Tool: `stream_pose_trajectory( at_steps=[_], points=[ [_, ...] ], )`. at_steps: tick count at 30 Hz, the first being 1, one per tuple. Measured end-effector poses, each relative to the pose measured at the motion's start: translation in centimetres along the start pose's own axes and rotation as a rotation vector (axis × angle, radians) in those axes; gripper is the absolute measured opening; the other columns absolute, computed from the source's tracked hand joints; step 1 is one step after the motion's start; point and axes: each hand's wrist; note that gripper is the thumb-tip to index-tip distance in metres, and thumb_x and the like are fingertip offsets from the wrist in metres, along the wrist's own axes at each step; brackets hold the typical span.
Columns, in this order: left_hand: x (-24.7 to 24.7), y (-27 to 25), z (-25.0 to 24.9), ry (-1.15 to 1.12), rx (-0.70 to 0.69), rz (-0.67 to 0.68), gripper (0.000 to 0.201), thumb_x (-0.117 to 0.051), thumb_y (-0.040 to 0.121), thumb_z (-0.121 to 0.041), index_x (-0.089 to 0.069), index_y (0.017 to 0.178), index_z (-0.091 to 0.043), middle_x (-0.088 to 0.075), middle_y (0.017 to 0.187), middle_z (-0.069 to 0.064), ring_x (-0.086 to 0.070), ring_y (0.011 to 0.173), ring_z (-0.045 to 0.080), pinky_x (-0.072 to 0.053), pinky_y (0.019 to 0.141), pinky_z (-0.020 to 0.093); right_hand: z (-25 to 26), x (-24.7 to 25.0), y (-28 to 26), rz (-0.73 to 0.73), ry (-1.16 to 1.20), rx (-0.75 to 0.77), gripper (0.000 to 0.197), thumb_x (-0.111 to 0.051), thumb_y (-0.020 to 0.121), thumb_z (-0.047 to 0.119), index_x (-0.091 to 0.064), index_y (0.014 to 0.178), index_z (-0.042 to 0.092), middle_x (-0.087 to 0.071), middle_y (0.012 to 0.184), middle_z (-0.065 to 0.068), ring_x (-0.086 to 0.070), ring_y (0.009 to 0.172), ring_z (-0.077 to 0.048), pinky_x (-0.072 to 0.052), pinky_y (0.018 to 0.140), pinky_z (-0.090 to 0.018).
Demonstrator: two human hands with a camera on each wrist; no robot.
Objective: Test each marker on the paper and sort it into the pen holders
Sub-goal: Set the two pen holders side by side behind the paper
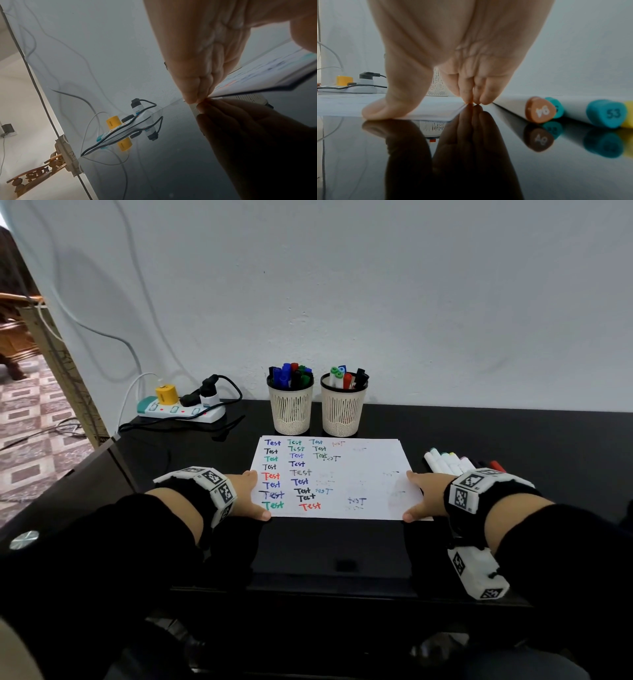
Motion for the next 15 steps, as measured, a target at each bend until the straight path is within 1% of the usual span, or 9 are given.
stream_pose_trajectory(
  at_steps=[2, 5, 7, 9, 11, 12, 13, 14, 15],
  points=[
    [0.1, -0.3, -0.3, 0.003, 0.001, 0.000, 0.085, -0.056, 0.086, -0.052, -0.014, 0.144, -0.006, -0.045, 0.132, 0.005, -0.051, 0.115, 0.021, -0.040, 0.089, 0.027, -0.1, -0.1, -0.1, 0.007, 0.013, -0.003, 0.090, -0.063, 0.083, 0.054, -0.018, 0.149, 0.014, -0.044, 0.142, -0.005, -0.045, 0.128, -0.025, -0.034, 0.106, -0.036],
    [0.0, -0.9, -1.3, 0.026, 0.002, -0.034, 0.080, -0.057, 0.088, -0.045, -0.014, 0.143, -0.004, -0.034, 0.142, 0.008, -0.044, 0.125, 0.022, -0.036, 0.097, 0.029, -0.1, -0.1, -0.4, -0.009, 0.039, 0.000, 0.090, -0.064, 0.082, 0.053, -0.017, 0.149, 0.014, -0.042, 0.143, -0.004, -0.044, 0.128, -0.024, -0.034, 0.107, -0.035],
    [0.1, -1.3, -2.3, 0.032, -0.014, -0.075, 0.080, -0.056, 0.089, -0.042, -0.012, 0.144, -0.005, -0.021, 0.150, 0.009, -0.033, 0.134, 0.022, -0.031, 0.104, 0.030, 0.0, 0.2, -0.8, -0.045, 0.069, 0.009, 0.090, -0.063, 0.083, 0.053, -0.018, 0.150, 0.014, -0.038, 0.146, -0.004, -0.039, 0.132, -0.023, -0.029, 0.109, -0.034],
    [0.4, -1.5, -3.4, 0.026, -0.055, -0.080, 0.082, -0.051, 0.091, -0.043, -0.005, 0.147, -0.004, -0.006, 0.156, 0.011, -0.021, 0.141, 0.023, -0.025, 0.109, 0.032, -0.1, 0.7, -1.3, -0.117, 0.082, 0.010, 0.086, -0.058, 0.084, 0.057, -0.019, 0.151, 0.019, -0.034, 0.148, -0.003, -0.033, 0.135, -0.022, -0.025, 0.109, -0.033],
    [1.0, -1.5, -4.9, 0.012, -0.098, -0.078, 0.084, -0.045, 0.093, -0.047, 0.000, 0.148, -0.004, 0.003, 0.157, 0.012, -0.012, 0.144, 0.023, -0.019, 0.113, 0.034, -0.6, 1.3, -1.6, -0.194, 0.102, -0.025, 0.087, -0.055, 0.081, 0.066, -0.020, 0.151, 0.027, -0.032, 0.149, -0.001, -0.031, 0.136, -0.025, -0.024, 0.112, -0.037],
    [1.2, -1.3, -5.8, 0.004, -0.118, -0.085, 0.084, -0.042, 0.094, -0.050, 0.001, 0.148, -0.003, 0.004, 0.157, 0.012, -0.010, 0.144, 0.024, -0.017, 0.113, 0.035, -1.1, 1.5, -1.7, -0.204, 0.138, -0.059, 0.089, -0.055, 0.080, 0.067, -0.020, 0.151, 0.027, -0.030, 0.152, -0.001, -0.029, 0.138, -0.027, -0.024, 0.114, -0.039],
    [1.4, -1.0, -6.6, -0.006, -0.134, -0.090, 0.084, -0.040, 0.094, -0.051, 0.000, 0.148, -0.003, 0.005, 0.157, 0.013, -0.010, 0.144, 0.024, -0.017, 0.114, 0.036, -1.6, 1.7, -1.8, -0.203, 0.186, -0.092, 0.090, -0.055, 0.081, 0.066, -0.019, 0.151, 0.023, -0.027, 0.154, -0.003, -0.028, 0.139, -0.028, -0.024, 0.113, -0.040],
    [1.4, -0.7, -7.5, -0.014, -0.149, -0.086, 0.084, -0.039, 0.094, -0.053, 0.000, 0.148, -0.003, 0.006, 0.156, 0.013, -0.009, 0.144, 0.025, -0.016, 0.114, 0.037, -2.2, 1.8, -1.7, -0.200, 0.218, -0.137, 0.092, -0.056, 0.081, 0.066, -0.019, 0.151, 0.018, -0.028, 0.154, -0.005, -0.030, 0.139, -0.028, -0.026, 0.111, -0.039],
    [1.2, -0.3, -8.4, -0.021, -0.159, -0.077, 0.084, -0.038, 0.094, -0.054, 0.001, 0.149, -0.003, 0.008, 0.156, 0.013, -0.007, 0.145, 0.026, -0.015, 0.115, 0.038, -2.9, 1.7, -1.7, -0.203, 0.234, -0.182, 0.096, -0.056, 0.079, 0.069, -0.020, 0.150, 0.015, -0.032, 0.151, -0.006, -0.035, 0.136, -0.028, -0.031, 0.109, -0.039]
  ],
)
Point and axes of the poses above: each hand's wrist, its own y-axis towards the middle knuckle, its own x-axis out of the back of the hand, z = x × y
